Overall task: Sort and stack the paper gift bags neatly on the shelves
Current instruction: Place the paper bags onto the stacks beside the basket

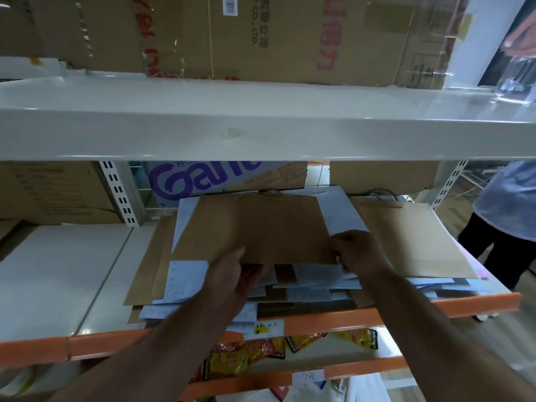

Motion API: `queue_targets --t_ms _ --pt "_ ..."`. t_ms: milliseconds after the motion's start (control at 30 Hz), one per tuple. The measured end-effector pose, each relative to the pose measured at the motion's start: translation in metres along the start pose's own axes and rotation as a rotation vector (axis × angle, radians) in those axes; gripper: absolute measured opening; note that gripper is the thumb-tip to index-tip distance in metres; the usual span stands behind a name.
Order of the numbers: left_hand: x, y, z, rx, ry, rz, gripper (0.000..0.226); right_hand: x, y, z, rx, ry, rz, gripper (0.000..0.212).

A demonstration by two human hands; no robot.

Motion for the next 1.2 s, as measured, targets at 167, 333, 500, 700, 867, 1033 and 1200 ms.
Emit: queue_targets --t_ms 167,333,500,700,867,1033,1200 --pt "0.002 -0.007 -0.01 0.103 -0.066 0.027 0.023 0.022 0.048 0.031 -0.449 0.037 0.149 0.04" --pt "0.003 -0.009 -0.023 0.197 -0.087 0.06 0.035 0.035 0.062 0.052 -0.553 -0.031 0.034 0.072" --pt "-0.001 -0.009 -0.03 0.203 -0.141 0.099 0.031 0.045 0.061 0.057 -0.276 -0.072 -0.068 0.058" --pt "-0.015 -0.007 -0.025 0.171 -0.2 0.176 0.016 0.046 0.062 0.055 0.262 -0.071 -0.171 0.016" --pt "-0.032 0.001 -0.016 0.123 -0.286 0.198 0.022 0.038 0.068 0.048 0.33 0.123 -0.092 0.013" --pt "-0.052 0.02 -0.008 0.08 -0.347 0.243 0.023 0.014 0.061 0.025 0.354 0.264 -0.1 0.018" --pt "-0.076 0.047 0.011 0.065 -0.434 0.296 0.012 -0.004 0.033 0.005 0.342 0.255 -0.146 0.016"
Point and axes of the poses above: each hand's wrist, its own x-axis towards the middle knuckle, its own y-axis out of the back of the hand, z = x × y, the point moved 7 cm from there along x, towards the middle knuckle, and after that the axes turned 5 degrees about -z, right-handed, at the moved point
